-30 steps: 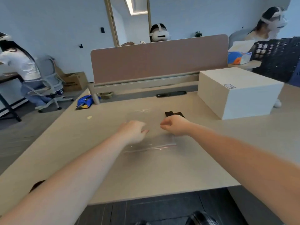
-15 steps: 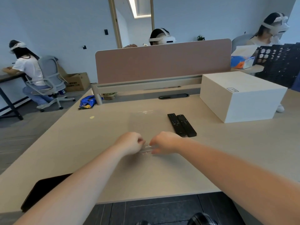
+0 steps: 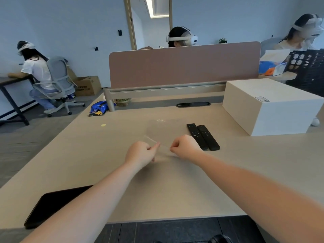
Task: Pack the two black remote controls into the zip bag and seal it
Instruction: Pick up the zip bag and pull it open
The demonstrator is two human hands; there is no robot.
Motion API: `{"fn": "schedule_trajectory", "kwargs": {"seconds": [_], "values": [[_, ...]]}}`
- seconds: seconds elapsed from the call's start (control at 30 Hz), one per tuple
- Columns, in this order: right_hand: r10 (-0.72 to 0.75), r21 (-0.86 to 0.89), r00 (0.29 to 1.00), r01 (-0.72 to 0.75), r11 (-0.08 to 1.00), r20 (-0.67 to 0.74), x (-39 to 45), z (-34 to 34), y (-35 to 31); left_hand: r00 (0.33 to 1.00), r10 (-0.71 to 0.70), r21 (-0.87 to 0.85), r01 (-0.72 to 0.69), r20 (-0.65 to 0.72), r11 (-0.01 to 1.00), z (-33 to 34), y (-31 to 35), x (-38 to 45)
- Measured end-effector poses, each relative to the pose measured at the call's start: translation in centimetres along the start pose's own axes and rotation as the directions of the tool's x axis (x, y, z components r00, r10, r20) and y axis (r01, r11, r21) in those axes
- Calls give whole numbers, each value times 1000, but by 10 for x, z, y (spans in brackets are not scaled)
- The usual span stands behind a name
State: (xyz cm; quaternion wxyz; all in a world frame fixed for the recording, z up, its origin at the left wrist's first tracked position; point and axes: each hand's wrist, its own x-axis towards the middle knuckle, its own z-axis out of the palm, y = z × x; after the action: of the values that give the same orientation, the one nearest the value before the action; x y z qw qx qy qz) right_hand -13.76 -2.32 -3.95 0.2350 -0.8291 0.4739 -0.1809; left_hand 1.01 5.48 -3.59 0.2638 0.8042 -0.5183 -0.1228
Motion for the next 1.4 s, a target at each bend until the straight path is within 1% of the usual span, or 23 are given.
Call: {"fn": "schedule_trajectory", "kwargs": {"seconds": [0.03, 0.07, 0.13, 0.17, 0.23, 0.27, 0.37, 0.47, 0.5, 0.63, 0.7, 0.77, 0.8, 0.9, 0.93, 1.03, 1.13, 1.17, 1.2, 1.23, 1.3, 1.33, 1.4], "values": [[20, 70, 1000, -19, 997, -18, 0, -1, -1, 997, -46, -97, 52, 67, 994, 4, 2, 1], [27, 117, 999, -24, 993, -20, 0, -2, -2, 988, -82, -228, 110, 129, 968, 10, 4, 1], [16, 154, 1000, -15, 988, -5, 0, -3, -4, 962, -142, -465, 239, 235, 852, 22, 7, 2], [11, 165, 1000, -12, 986, 3, 0, -3, -5, 950, -159, -542, 287, 270, 790, 26, 9, 3], [8, 193, 1000, -11, 981, 19, 0, -4, -4, 936, -184, -636, 341, 301, 693, 33, 13, 5], [12, 209, 999, -18, 978, 30, 0, -5, -2, 934, -190, -657, 349, 303, 669, 35, 15, 6], [44, 272, 996, -63, 960, 74, 1, -5, 5, 939, -186, -665, 338, 291, 666, 37, 17, 10], [93, 349, 993, -113, 930, 75, 6, -5, 13, 948, -156, -640, 304, 278, 706, 37, 18, 12], [102, 344, 992, -121, 931, 73, 8, -5, 13, 949, -148, -628, 295, 276, 720, 37, 18, 13], [105, 218, 993, -114, 969, 50, 14, 2, 7, 951, -162, -583, 292, 264, 758, 35, 24, 15], [151, 209, 988, -142, 968, -26, 20, 1, 9, 950, -177, -535, 292, 257, 793, 35, 21, 15], [230, 233, 966, -198, 952, -119, 26, -11, 19, 946, -209, -471, 306, 249, 827, 37, 13, 12], [246, 225, 958, -209, 952, -148, 28, -18, 25, 945, -228, -444, 313, 235, 840, 38, 8, 11], [236, 178, 946, -199, 964, -220, 30, -31, 35, 945, -260, -339, 315, 197, 887, 36, -1, 9], [237, 188, 937, -192, 963, -257, 30, -32, 37, 940, -264, -299, 321, 215, 899, 35, -1, 9], [269, 289, 897, -169, 942, -352, 29, -35, 36, 922, -281, -170, 333, 268, 928, 30, 1, 8], [215, 284, 891, -103, 953, -400, 26, -37, 33, 920, -286, -73, 315, 267, 946, 27, -2, 7], [175, 262, 899, -71, 963, -401, 24, -37, 31, 928, -285, -22, 299, 241, 954, 26, -1, 6], [125, 227, 910, -35, 973, -396, 22, -36, 28, 944, -270, 41, 267, 187, 963, 25, 0, 5], [78, 188, 919, -4, 982, -385, 20, -35, 26, 966, -240, 100, 230, 101, 968, 25, 0, 5], [5, 124, 931, 43, 991, -365, 19, -33, 21, 989, -128, 143, 138, -80, 980, 24, 2, 5], [-21, 102, 933, 61, 993, -359, 18, -31, 20, 986, -57, 139, 79, -156, 987, 23, 5, 4], [-55, 73, 932, 86, 994, -357, 19, -29, 18, 963, 77, 133, -44, -257, 990, 22, 11, 6]]}}
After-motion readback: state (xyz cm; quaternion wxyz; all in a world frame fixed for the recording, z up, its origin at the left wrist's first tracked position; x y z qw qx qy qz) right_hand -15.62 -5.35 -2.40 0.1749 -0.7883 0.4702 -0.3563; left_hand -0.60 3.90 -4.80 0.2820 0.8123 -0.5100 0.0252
